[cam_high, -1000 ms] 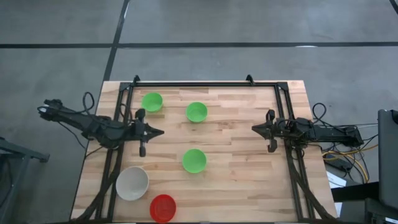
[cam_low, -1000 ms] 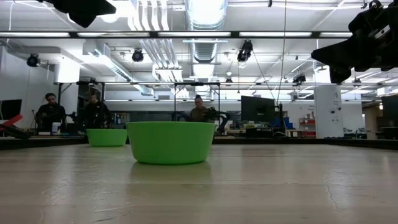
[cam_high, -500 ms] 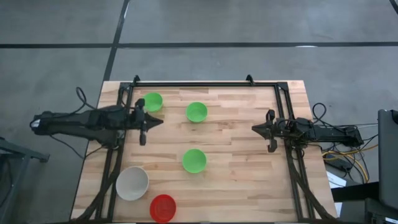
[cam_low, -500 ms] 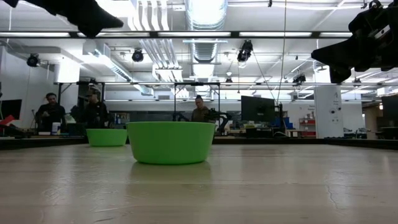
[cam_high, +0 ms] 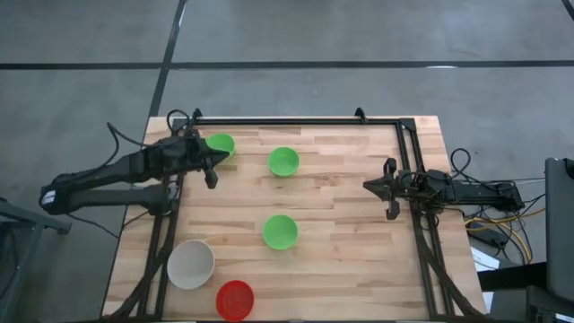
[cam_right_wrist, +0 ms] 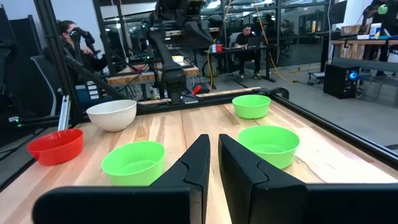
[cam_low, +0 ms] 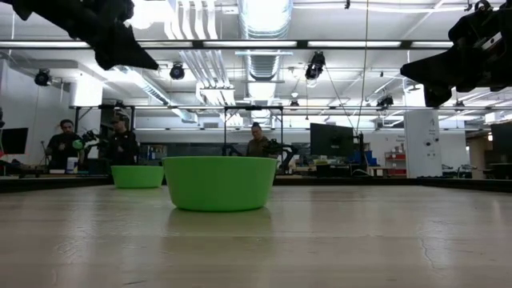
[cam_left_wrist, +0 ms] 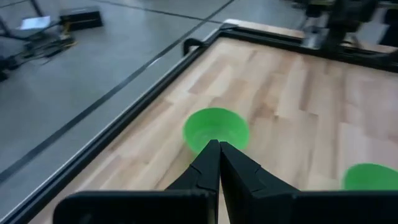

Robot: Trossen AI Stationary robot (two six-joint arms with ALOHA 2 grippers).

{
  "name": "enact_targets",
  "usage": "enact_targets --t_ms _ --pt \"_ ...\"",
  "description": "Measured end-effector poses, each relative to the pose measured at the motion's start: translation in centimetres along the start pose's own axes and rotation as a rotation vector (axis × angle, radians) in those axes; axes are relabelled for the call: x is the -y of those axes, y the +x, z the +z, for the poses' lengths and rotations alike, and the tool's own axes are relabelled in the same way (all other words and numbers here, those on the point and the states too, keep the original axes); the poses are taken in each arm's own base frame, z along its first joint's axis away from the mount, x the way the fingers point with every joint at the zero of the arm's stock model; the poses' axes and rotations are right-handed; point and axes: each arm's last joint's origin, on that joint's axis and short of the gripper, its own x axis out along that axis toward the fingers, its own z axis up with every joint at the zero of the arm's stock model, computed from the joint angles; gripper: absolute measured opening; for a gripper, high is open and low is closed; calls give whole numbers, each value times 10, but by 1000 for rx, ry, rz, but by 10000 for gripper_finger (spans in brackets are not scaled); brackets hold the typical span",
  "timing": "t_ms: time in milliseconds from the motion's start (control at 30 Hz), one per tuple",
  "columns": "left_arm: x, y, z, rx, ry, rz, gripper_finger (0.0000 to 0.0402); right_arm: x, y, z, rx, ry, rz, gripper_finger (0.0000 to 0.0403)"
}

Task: Nest bowls inside each other
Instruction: Stack the top green bowl on the white bowl

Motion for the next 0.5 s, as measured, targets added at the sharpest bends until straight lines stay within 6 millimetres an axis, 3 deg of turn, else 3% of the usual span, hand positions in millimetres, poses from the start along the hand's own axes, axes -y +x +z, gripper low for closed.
enact_targets --t_ms 500 --pt "-26 11 -7 -105 -108 54 12 0 0 0 0 0 0 34"
